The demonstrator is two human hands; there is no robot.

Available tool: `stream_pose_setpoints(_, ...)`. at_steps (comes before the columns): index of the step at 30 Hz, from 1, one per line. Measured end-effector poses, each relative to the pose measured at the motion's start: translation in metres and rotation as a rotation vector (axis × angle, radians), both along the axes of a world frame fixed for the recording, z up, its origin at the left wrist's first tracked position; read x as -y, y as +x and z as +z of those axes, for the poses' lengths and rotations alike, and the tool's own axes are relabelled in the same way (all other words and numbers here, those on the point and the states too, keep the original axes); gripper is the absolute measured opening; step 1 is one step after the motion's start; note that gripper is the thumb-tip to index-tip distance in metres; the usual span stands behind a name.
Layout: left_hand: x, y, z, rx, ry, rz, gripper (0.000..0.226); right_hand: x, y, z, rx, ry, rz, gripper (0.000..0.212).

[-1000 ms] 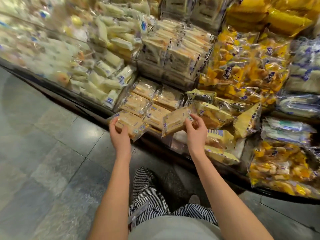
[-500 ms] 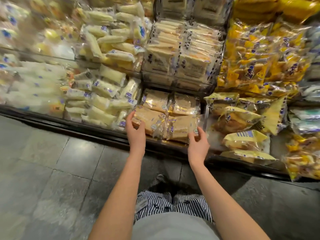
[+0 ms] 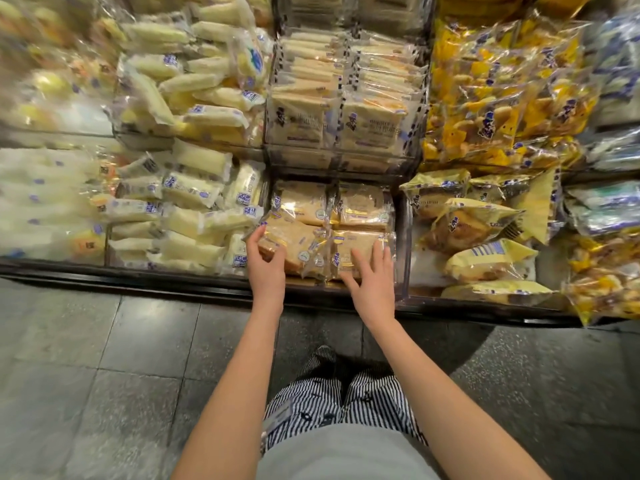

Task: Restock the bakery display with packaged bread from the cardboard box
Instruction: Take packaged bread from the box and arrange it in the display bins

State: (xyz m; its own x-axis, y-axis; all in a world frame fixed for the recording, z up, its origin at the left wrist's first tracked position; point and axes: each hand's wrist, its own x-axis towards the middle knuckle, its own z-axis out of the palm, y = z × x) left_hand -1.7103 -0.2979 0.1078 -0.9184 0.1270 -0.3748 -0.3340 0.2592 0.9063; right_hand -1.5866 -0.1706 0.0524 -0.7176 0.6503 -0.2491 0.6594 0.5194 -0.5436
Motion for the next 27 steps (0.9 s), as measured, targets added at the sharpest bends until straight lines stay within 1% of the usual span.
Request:
stream_pose_setpoints(3,0.000,-0.001,-0.002,-0.004,-0.003,-0.019,0.044,-0.001,-0.007,0.002,0.087,-0.030,-0.025,0.060)
stream_pose_setpoints(7,-0.003,0.002,0.000,0.030,0.024,-0.069,0.042,-0.002,-0.015,0.005,0.105,-0.025,-0.048,0.058)
stream_pose_setpoints(9,-0.005,0.002,0.002,0.017,0.041,-0.088,0.044,-0.002,-0.017,0.009,0.064,-0.047,-0.072,0.053)
stream_pose_setpoints(12,-0.015,0.000,0.003,-0.045,0.024,-0.127,0.045,-0.005,-0.017,0.022,-0.073,-0.073,-0.229,0.038)
stream_pose_setpoints(17,-0.047,-0.020,0.005,0.011,0.105,-0.085,0.048,-0.024,-0.012,0.053,-0.197,-0.101,-0.366,0.035)
stream_pose_setpoints(19,-0.060,-0.028,0.002,0.037,0.131,-0.060,0.051,-0.030,-0.010,0.063,-0.223,-0.069,-0.385,0.034)
stream_pose_setpoints(20,-0.065,-0.031,-0.001,0.046,0.110,-0.058,0.054,-0.032,-0.010,0.066,-0.232,-0.047,-0.380,0.034)
stream_pose_setpoints(24,-0.067,-0.042,-0.015,0.082,-0.107,-0.172,0.069,-0.032,-0.014,0.066,-0.248,-0.036,-0.379,0.034)
stream_pose_setpoints(27,-0.058,-0.042,-0.013,0.031,-0.327,-0.305,0.072,-0.033,-0.019,0.061,-0.246,-0.050,-0.373,0.033)
